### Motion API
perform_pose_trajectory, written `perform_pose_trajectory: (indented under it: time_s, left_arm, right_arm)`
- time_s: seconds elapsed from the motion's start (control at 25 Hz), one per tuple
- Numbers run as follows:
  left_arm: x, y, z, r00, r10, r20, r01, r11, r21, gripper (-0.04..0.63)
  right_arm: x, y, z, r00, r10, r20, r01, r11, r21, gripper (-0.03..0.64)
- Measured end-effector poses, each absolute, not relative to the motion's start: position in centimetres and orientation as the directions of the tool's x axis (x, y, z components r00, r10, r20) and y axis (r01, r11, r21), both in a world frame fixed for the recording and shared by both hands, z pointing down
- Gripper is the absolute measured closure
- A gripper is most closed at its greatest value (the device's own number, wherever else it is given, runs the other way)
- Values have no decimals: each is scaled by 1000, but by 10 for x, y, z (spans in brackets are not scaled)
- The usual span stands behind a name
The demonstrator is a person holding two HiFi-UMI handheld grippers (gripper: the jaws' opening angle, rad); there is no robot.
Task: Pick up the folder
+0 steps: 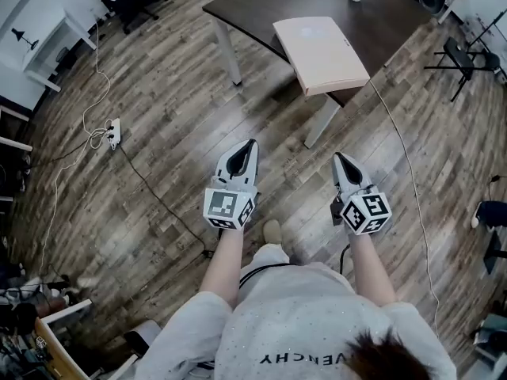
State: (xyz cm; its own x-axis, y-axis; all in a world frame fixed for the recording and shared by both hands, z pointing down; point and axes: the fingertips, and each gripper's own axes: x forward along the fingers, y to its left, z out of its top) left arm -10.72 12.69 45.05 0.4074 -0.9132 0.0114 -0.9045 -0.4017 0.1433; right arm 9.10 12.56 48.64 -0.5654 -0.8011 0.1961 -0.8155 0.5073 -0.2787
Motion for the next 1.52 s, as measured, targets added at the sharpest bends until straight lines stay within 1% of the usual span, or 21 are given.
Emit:
perform_pose_trajectory:
  time_s: [0.36, 0.6, 0.88, 0.96, 1.04, 1.2, 1.52]
  left_arm:
    - [-102, 99, 476, 458, -888, 39, -879, -445, 172, 597]
    - [-105, 79, 488, 449, -892, 60, -883, -432, 187, 597]
    - [-123, 34, 491, 416, -907, 69, -903, -403, 147, 597]
    - [-122, 17, 494, 419, -905, 75, -902, -406, 147, 597]
    - [-116, 2, 499, 432, -898, 88, -897, -418, 140, 597]
    - [-107, -25, 510, 454, -884, 108, -887, -437, 152, 597]
    - [-90, -82, 528, 493, -861, 121, -865, -471, 170, 597]
  right_arm:
    - [86, 101, 513, -547, -809, 214, -801, 432, -415, 617]
    - [87, 73, 523, -540, -814, 212, -794, 410, -448, 611]
    - [72, 21, 539, -563, -803, 195, -752, 400, -524, 600]
    - [67, 5, 538, -581, -795, 175, -723, 405, -560, 584]
    - [63, -8, 540, -605, -781, 156, -685, 411, -601, 549]
    - [59, -33, 544, -625, -769, 134, -631, 396, -667, 500]
    - [68, -90, 560, -591, -798, 118, -518, 263, -814, 403]
